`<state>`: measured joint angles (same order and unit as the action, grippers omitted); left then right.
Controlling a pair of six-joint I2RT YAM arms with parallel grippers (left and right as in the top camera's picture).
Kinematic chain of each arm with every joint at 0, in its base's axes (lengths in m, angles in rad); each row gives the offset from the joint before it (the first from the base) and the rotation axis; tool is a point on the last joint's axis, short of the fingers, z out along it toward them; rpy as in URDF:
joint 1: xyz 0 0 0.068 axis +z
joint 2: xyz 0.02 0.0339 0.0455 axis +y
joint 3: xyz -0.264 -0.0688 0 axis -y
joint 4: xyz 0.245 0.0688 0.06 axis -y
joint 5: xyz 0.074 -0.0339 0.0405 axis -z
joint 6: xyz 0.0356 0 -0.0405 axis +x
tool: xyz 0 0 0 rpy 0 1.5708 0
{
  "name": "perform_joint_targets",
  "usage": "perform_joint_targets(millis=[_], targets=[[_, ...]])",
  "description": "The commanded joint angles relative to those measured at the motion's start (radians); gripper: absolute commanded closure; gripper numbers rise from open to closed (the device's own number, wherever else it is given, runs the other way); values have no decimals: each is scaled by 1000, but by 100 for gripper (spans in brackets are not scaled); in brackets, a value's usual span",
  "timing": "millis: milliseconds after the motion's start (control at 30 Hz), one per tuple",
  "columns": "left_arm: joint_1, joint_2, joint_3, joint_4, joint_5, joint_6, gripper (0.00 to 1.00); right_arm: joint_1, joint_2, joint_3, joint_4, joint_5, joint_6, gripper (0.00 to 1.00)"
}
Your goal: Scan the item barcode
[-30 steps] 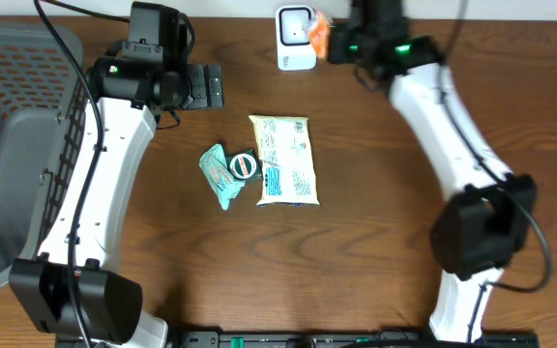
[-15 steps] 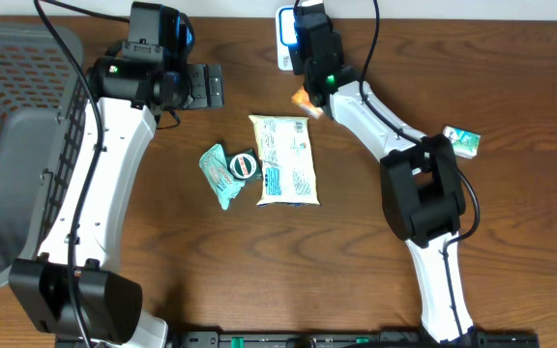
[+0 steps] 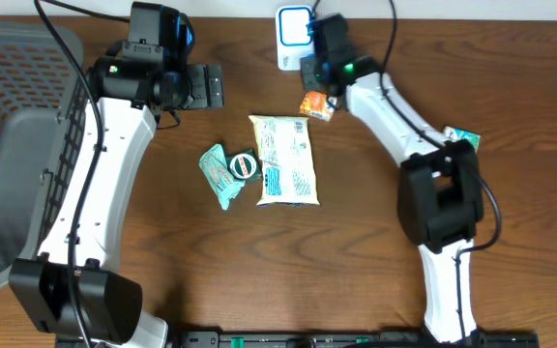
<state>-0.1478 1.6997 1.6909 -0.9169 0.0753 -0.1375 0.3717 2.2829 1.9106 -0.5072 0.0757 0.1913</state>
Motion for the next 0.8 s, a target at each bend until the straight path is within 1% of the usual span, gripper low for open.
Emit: perform_joint_targets(millis=[0,100,267,333,433,633,767], targets=[[1,-6,9,-3,-6,-5,2,-64,-8,6,-48,-206,40,74],[1,-6,9,-3,-6,-5,2,-102,11,6,-79,-290,40,63],[1,-6,9,-3,-6,-5,2,-151,57,6,-87,-459,-1,56],[1,-6,9,-3,-6,-5,2,-163,85,6,-88,-491,-13,53],[1,-6,9,-3,-6,-6,2,-166,124,6,-80,-501,-14,51],[1,-6,9,-3,-6,-5,2,-167,170,6,-59,-532,-17,51],[1,-6,9,-3,-6,-5,2,-168,170,6,-72,-532,-24,56]])
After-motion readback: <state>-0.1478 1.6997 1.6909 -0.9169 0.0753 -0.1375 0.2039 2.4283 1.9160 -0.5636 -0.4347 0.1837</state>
